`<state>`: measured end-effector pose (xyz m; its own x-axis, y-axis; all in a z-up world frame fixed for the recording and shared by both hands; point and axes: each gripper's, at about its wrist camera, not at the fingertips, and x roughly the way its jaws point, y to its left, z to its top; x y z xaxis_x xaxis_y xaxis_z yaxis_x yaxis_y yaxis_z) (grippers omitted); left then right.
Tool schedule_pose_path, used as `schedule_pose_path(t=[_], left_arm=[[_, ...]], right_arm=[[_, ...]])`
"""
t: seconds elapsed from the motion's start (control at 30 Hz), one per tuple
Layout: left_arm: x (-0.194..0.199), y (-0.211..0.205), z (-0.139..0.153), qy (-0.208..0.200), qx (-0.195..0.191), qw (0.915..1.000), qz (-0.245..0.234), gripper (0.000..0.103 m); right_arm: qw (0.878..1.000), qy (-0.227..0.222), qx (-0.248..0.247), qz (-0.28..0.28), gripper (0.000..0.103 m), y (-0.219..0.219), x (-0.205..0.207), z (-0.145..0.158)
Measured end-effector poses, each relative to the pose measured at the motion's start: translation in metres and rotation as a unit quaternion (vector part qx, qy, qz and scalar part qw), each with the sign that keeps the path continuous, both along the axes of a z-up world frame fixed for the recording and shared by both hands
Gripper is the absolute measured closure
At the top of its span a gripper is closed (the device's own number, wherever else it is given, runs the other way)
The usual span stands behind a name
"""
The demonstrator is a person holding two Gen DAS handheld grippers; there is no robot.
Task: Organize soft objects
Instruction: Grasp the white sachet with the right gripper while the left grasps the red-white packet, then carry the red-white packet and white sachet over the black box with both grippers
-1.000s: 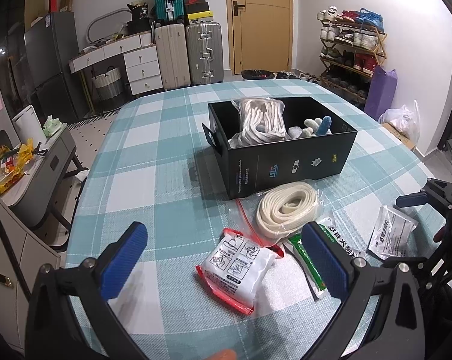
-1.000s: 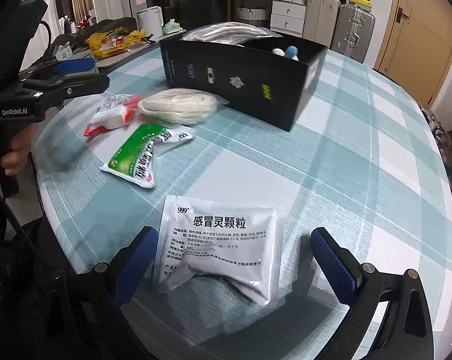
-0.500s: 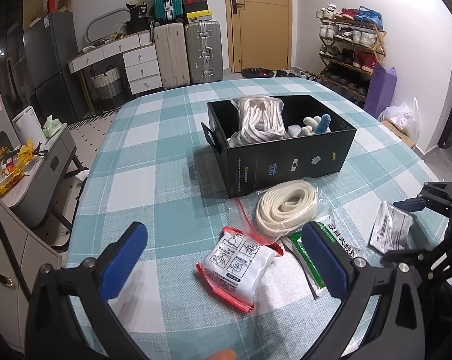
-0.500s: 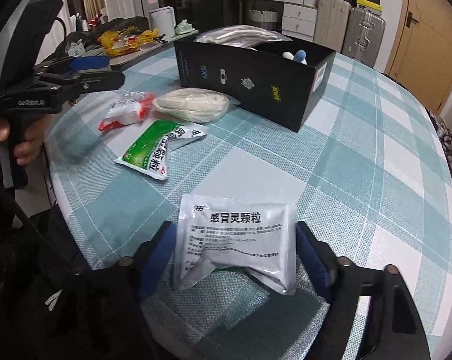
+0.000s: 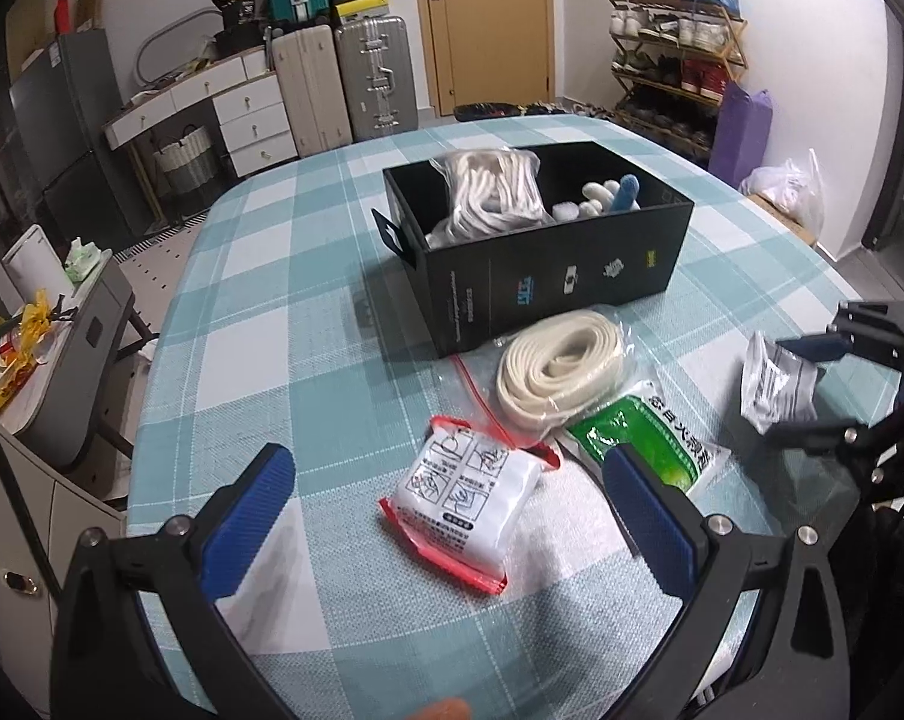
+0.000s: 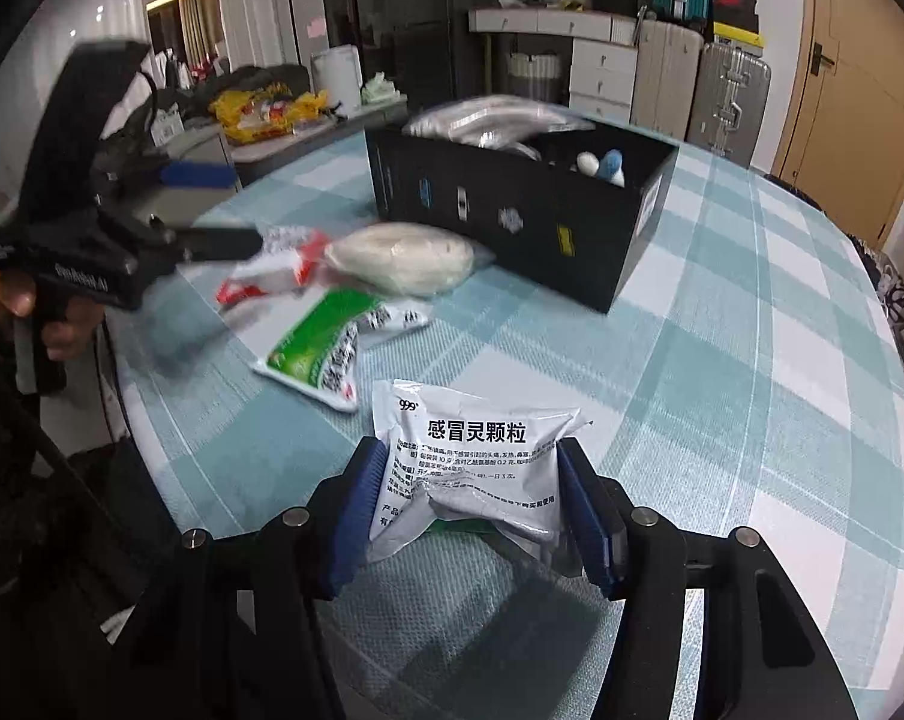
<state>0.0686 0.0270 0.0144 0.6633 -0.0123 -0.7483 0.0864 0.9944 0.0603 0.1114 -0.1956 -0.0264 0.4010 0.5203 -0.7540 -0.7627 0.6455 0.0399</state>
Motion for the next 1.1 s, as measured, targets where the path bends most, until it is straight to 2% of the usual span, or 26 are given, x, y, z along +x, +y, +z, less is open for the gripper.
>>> schedule_pose_path(t=[0.17, 0.53, 0.63, 0.7, 0.77, 0.83, 1.1], left_arm=[[0.003, 0.001, -0.008, 0.018, 0.011, 0.9998, -0.001, 0.000], [0.013, 0.003, -0.027, 0.053, 0.007, 0.9983, 0.024, 0.004], [0.014, 0.000, -0.032, 0.061, 0.014, 0.9978, 0.022, 0.019], [0.012, -0.001, -0.033, 0.060, 0.009, 0.9980, 0.016, 0.042], [0.010, -0.003, -0.031, 0.062, 0.011, 0.9980, 0.006, 0.055], [0.007, -0.006, -0.029, 0.063, 0.020, 0.9978, -0.002, 0.057], [0.001, -0.002, -0.009, 0.041, 0.003, 0.9991, -0.005, 0.057]], right_arm=[[1.000, -0.011, 0.023, -0.006, 0.044, -0.002, 0.000, 0.009], [0.999, -0.017, 0.033, -0.013, 0.044, -0.003, 0.003, 0.012], [0.999, -0.018, 0.034, -0.012, 0.044, -0.003, 0.002, 0.011], [0.999, -0.019, 0.034, -0.013, 0.044, -0.004, 0.002, 0.011], [0.999, -0.019, 0.034, -0.013, 0.044, -0.004, 0.002, 0.011], [0.999, -0.019, 0.034, -0.014, 0.044, -0.004, 0.002, 0.011], [0.999, -0.024, 0.037, -0.012, 0.044, -0.004, 0.002, 0.014]])
